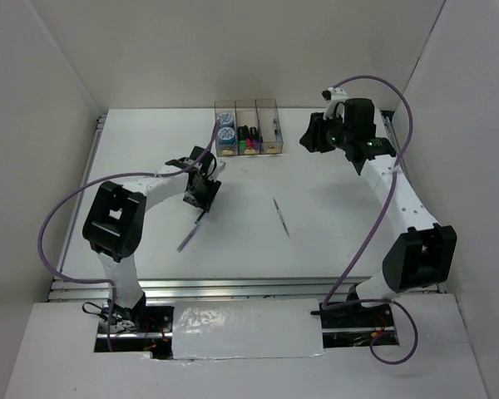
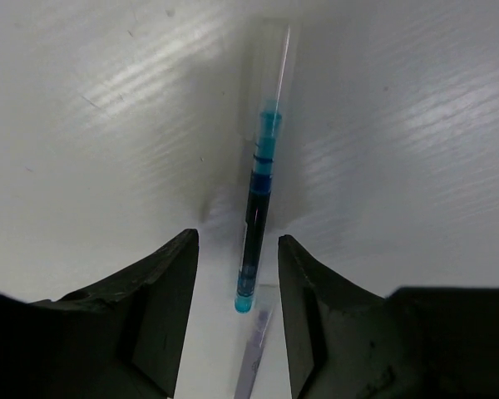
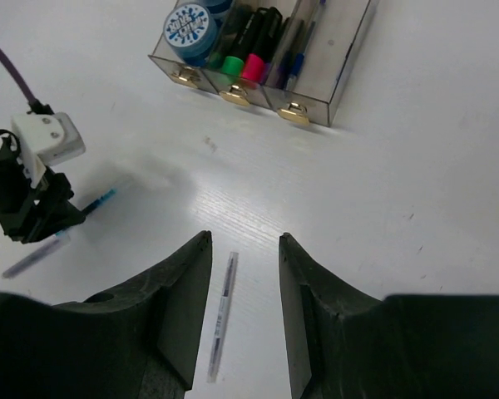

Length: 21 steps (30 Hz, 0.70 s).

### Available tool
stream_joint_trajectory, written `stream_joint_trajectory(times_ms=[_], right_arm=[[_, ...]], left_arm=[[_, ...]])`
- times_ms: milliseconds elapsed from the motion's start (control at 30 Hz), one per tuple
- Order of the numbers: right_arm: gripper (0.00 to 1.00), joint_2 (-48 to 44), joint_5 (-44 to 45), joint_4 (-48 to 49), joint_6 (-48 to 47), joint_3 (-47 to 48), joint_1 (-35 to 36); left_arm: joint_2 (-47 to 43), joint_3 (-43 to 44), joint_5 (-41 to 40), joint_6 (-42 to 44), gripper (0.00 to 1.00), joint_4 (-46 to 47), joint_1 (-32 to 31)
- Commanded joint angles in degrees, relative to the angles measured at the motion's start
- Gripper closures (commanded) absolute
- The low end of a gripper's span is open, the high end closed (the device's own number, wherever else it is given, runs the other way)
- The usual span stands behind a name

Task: Sort the stationery into containers
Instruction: Grab a piece of stationery with the left arm

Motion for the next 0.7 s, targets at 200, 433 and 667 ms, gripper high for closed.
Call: stream_joint_trajectory(times_ms=[200,433,667], right_arm=[[0.56,-4.6,-4.0,1.2,-5.7,0.1,1.2],[0.57,-9.1,-6.4,3.9,-12.7,-3.8,3.5],[0.51,-12.2,-11.4,-2.3,-30.5,0.3,8.7]], left_arm=[[-0.9,-6.2,1.3,2.1,0.53,3.6,0.1],[1.1,3.5,4.8,3.1,1.00,3.0,2.8],[0.8,20.7,36.6,7.5,1.00,-7.1,9.2]])
